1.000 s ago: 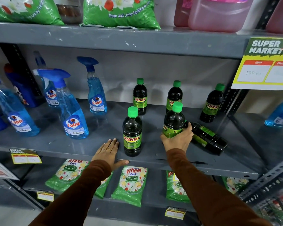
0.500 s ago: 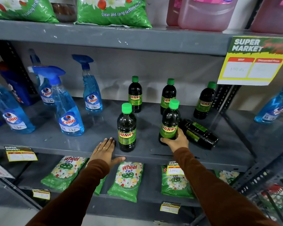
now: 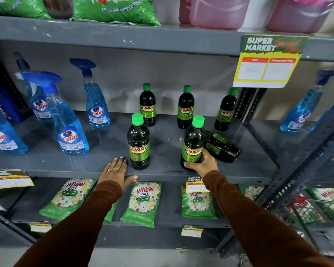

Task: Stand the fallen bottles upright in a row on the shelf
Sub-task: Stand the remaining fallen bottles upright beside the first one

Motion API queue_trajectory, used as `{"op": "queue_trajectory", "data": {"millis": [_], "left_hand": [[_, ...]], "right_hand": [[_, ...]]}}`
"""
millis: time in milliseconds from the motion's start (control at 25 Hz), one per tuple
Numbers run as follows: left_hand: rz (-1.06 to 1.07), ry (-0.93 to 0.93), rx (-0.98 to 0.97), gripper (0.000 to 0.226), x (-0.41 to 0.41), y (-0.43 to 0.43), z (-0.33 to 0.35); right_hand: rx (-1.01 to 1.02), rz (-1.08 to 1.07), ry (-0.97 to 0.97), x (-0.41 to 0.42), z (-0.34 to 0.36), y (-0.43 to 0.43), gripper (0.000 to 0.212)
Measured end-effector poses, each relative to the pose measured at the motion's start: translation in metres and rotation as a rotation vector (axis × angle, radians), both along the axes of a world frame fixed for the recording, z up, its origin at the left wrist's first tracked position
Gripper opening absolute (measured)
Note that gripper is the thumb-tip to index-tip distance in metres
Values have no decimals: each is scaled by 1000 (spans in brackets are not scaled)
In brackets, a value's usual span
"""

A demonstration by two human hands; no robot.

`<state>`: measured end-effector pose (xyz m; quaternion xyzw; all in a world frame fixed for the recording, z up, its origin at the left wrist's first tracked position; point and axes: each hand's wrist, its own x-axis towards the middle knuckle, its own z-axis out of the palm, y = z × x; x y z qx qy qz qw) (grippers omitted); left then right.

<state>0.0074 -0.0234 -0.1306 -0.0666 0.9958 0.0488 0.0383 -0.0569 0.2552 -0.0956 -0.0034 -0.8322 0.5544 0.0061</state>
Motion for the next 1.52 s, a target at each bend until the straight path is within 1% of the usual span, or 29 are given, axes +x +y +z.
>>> {"op": "queue_trajectory", "data": {"millis": [200, 240, 360, 400, 440, 520, 560, 600, 640, 680, 720, 800, 920, 1000, 1120, 1160, 1240, 1320, 1360, 1440, 1520], "left_hand": [[3, 17, 4, 79, -1, 0, 0], [2, 23, 12, 79, -1, 0, -1], [9, 43, -1, 80, 0, 0, -4], [15, 42, -10, 84, 0, 0, -4], [24, 35, -14, 93, 1, 1, -4], [38, 10, 5, 126, 1, 4, -2], [52, 6, 16, 138, 0, 5, -3], [66, 12, 19, 144, -2, 5, -4], [77, 13, 21, 146, -3, 4, -5], [84, 13, 29, 147, -3, 4, -5], [94, 20, 36, 146, -3, 5, -6], [125, 39, 49, 146, -3, 7, -8], [161, 62, 47, 144, -3, 13, -6], [181, 93, 53, 143, -2, 15, -5], [178, 116, 63, 142, 0, 17, -7], [175, 127, 62, 142, 0, 17, -8], [177, 134, 73, 142, -1, 17, -9], [181, 116, 60, 142, -1, 17, -10], [185, 111, 47, 142, -2, 17, -10], [191, 103, 28, 142, -3, 17, -10], [193, 96, 23, 142, -3, 17, -9]], "right_hand": [[-4, 27, -15, 1, 0, 0, 65], [7, 56, -24, 1, 0, 1, 68], [-48, 139, -63, -2, -5, 9, 83], [-18, 118, -35, -1, -4, 14, 81], [69, 54, 45, -2, -2, 20, 72], [428, -143, 361, -12, -2, 32, 52], [604, -198, 459, -22, -3, 38, 48], [762, -215, 472, -33, -3, 43, 51], [887, -208, 379, -40, -3, 46, 59], [962, -199, 272, -46, -3, 47, 63], [973, -213, 216, -51, -4, 49, 62], [913, -256, 223, -56, -5, 51, 56], [734, -314, 362, -56, -9, 53, 61], [541, -342, 399, -56, -10, 56, 66], [136, -378, 377, -47, -11, 58, 65], [42, -384, 370, -43, -11, 60, 64], [-78, -405, 336, -38, -9, 62, 65], [-128, -471, 298, -41, -3, 63, 66], [-95, -527, 269, -46, 0, 63, 71], [38, -630, 163, -50, 9, 63, 89], [57, -645, 133, -48, 12, 64, 94]]}}
